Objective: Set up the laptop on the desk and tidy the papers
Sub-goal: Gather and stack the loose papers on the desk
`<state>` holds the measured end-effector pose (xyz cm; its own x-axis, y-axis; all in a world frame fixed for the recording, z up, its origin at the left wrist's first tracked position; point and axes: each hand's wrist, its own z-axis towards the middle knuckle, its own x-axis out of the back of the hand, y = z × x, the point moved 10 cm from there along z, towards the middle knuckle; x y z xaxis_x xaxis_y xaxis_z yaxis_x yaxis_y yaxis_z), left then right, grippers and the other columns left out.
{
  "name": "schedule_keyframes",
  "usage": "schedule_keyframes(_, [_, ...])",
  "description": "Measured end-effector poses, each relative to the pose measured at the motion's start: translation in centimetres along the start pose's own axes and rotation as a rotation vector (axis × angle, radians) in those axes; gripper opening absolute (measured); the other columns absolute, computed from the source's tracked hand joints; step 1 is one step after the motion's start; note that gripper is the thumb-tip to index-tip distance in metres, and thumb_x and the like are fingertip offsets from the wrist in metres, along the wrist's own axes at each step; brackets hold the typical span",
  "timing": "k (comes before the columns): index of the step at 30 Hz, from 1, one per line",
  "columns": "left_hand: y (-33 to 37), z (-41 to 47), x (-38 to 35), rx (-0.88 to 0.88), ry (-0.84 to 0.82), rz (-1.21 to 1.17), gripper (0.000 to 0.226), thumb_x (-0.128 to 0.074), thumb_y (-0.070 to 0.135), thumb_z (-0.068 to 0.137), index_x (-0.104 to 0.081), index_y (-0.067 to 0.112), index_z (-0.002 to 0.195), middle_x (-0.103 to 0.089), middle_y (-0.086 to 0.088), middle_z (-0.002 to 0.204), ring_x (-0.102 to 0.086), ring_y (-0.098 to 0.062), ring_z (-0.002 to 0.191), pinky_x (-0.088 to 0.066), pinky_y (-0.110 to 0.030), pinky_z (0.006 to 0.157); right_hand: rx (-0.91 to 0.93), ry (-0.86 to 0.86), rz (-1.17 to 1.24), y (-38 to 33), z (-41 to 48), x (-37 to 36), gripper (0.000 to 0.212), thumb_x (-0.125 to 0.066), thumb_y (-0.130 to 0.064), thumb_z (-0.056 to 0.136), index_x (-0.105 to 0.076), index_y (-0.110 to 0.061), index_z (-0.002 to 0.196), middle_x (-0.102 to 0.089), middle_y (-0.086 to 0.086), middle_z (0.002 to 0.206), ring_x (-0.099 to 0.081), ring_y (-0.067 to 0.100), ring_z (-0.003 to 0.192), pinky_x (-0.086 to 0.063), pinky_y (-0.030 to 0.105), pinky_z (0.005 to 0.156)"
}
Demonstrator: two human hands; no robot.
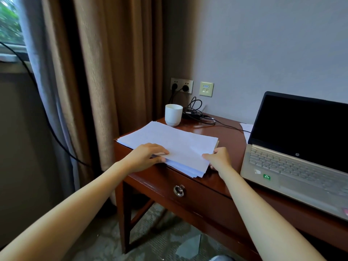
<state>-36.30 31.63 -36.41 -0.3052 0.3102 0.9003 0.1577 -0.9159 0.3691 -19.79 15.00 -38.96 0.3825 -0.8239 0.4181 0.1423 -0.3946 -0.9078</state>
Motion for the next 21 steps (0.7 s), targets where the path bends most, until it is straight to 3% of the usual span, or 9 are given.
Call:
schedule_keyframes(7, [-0.5, 0.3, -0.3, 0.014, -0.056, -0.009, 0.036, -0.059, 0.036, 0.089, -0.059, 0.026, 0.124, -0.052, 0.005, 0.135, -0.043, -0.012, 0.127, -0.032, -0.025, 0.106, 0.051, -0.038, -0.17, -0.6, -0.3, 0.3, 0.031, -0.065, -0.014, 0.084, -0.06, 0.0, 0.111, -0.066, 0.015, 0.105, -0.051, 0.014, 0.052, -0.038, 0.022, 0.045])
schedule_keyframes(13, [0.0, 1.3, 0.3, 0.072, -0.141, -0.057, 0.027, -0.055, 0.039, 0.092, -0.062, 0.029, 0.116, -0.054, 0.007, 0.131, -0.044, -0.011, 0.125, -0.03, -0.025, 0.104, 0.005, -0.114, -0.221, -1.0, -0.7, 1.0, 0.024, -0.062, -0.015, 0.087, -0.052, -0.007, 0.107, -0.057, 0.009, 0.087, -0.057, 0.022, 0.074, -0.046, 0.025, 0.055])
schedule_keyframes(21, [6.3, 4.5, 0.2, -0.049, -0.143, -0.039, 0.026, -0.048, 0.026, 0.097, -0.061, 0.025, 0.12, -0.056, 0.006, 0.131, -0.049, -0.011, 0.122, -0.031, -0.018, 0.096, 0.067, -0.115, -0.23, -2.1, -0.4, 5.5, 0.038, -0.058, -0.017, 0.089, -0.047, -0.012, 0.125, -0.058, 0.008, 0.113, -0.054, 0.019, 0.082, -0.041, 0.022, 0.056])
